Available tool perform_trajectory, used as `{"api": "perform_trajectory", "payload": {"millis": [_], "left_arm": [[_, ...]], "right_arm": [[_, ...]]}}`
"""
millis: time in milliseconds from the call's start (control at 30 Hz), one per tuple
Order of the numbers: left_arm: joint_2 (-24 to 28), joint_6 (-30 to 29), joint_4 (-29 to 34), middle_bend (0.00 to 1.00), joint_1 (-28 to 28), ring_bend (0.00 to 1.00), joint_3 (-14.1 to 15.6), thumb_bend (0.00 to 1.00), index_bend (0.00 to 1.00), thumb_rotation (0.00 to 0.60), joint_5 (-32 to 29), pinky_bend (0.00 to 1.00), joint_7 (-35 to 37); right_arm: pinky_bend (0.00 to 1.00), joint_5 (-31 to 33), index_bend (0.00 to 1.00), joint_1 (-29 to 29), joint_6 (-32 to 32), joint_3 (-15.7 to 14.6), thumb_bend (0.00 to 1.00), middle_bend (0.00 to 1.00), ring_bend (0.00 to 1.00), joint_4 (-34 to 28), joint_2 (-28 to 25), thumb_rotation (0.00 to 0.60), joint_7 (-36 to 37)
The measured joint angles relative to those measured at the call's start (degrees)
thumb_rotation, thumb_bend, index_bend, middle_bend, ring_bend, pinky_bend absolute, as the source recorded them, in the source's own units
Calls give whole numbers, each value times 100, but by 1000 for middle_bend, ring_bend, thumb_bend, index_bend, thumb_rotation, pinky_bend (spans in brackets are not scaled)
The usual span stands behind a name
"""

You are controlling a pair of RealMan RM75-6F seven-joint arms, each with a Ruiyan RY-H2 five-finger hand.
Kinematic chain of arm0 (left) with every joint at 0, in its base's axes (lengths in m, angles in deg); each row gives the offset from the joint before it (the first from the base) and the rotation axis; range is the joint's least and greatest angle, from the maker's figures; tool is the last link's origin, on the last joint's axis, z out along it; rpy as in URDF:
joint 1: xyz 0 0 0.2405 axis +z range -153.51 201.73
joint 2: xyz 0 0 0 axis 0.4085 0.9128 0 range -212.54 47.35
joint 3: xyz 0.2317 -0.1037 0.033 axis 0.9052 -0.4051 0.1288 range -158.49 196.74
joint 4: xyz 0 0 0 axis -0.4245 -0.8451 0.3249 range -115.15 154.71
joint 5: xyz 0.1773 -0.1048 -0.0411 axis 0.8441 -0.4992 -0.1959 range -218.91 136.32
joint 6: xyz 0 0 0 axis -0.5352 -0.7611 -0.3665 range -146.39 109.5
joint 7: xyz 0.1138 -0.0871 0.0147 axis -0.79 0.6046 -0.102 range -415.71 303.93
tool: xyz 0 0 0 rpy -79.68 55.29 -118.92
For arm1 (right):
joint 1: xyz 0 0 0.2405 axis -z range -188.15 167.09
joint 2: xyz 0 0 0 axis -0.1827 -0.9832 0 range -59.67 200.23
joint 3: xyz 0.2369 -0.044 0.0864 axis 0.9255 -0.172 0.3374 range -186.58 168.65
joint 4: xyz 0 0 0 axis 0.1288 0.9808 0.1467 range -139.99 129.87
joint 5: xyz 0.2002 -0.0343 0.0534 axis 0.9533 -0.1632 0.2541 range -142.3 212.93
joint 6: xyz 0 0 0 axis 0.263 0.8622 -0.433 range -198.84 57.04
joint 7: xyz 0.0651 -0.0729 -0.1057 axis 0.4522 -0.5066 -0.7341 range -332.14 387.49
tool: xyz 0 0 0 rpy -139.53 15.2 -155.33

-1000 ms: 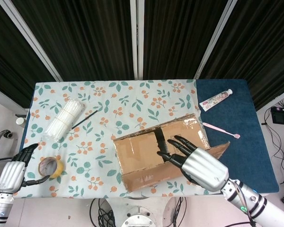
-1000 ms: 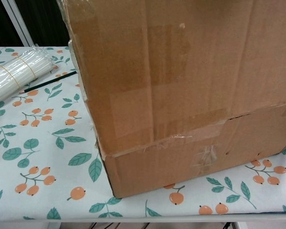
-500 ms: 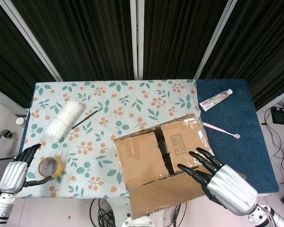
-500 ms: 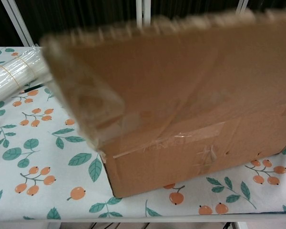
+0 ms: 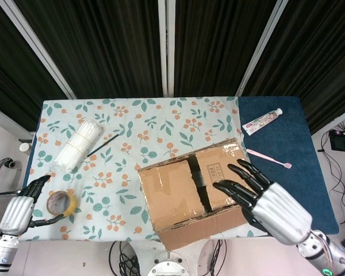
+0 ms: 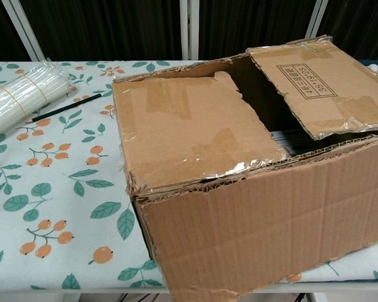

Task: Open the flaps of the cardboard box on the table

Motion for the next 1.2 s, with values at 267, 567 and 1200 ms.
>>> {"api": "perform_trajectory", "payload": {"millis": [267, 567, 1200], "left_arm": [[7, 18, -43, 92, -4, 106, -15, 11, 55, 398, -46, 225, 20], [-56, 80, -180, 93, -19, 106, -33, 11, 55, 398, -112, 225, 146], [-144, 77, -402, 93, -48, 106, -39, 12, 55, 399, -93, 225, 344]], "right_arm": [[0, 1421, 366, -1303, -2294, 503, 678, 205, 0, 650, 1634, 600, -1140], [0, 2545, 414, -2139, -3195, 756, 694, 237, 0, 1228, 2674, 600, -2336], [0, 3542, 538, -2411, -3344, 525, 696, 339, 0, 1272, 2675, 600, -3102]]}}
